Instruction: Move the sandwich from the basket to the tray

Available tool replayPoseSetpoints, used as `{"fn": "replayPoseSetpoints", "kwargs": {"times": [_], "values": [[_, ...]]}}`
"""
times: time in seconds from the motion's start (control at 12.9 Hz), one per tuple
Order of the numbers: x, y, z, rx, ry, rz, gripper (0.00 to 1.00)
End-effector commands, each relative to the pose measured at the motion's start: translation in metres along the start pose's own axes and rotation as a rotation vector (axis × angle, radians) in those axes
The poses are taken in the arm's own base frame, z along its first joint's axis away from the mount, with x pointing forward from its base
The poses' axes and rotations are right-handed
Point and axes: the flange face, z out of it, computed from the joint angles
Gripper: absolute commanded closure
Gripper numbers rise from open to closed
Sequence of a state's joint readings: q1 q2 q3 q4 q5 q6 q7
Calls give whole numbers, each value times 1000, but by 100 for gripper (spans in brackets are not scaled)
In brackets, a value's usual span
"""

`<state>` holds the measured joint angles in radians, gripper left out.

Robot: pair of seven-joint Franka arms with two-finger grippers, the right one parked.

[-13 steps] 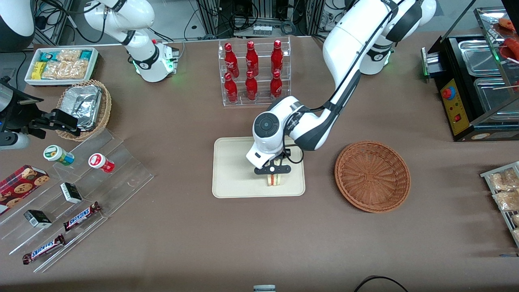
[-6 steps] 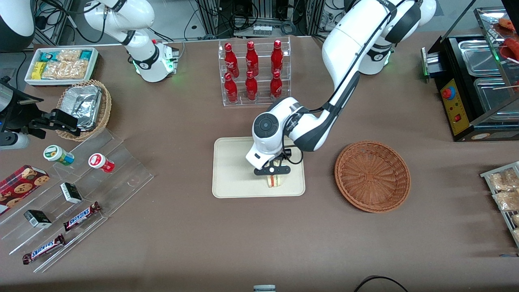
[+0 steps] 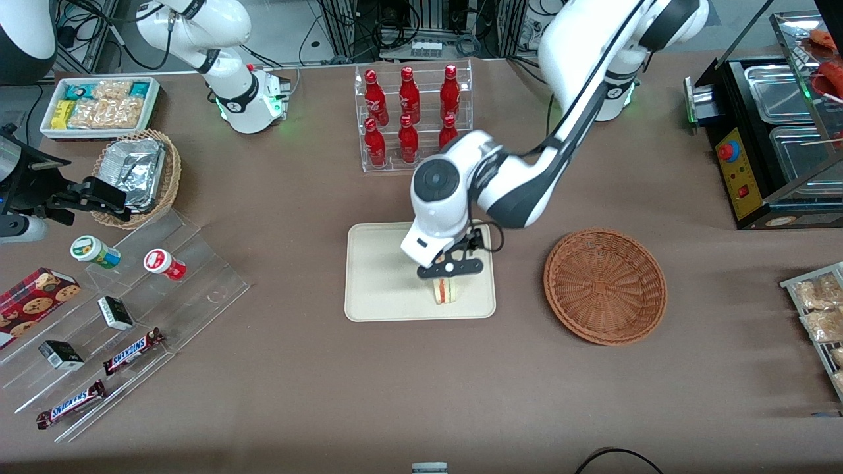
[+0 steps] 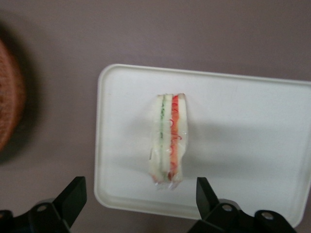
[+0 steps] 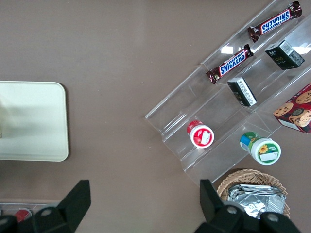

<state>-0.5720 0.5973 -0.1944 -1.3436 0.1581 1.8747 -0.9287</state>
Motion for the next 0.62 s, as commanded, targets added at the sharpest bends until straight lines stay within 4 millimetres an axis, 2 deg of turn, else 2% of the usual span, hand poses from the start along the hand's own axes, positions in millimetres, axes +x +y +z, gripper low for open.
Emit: {"fn": "replayPoseSetpoints", "kwargs": {"times": [0.0,0.16,0.23,0.54], "values": [[23,-65,-74,-41,-32,-119,1],[25,-104,-115,-16,-44,-146,1],[28,-126,-129,5,-56,-156,1],[36,-212,-168,91,-123,-104,1]]}}
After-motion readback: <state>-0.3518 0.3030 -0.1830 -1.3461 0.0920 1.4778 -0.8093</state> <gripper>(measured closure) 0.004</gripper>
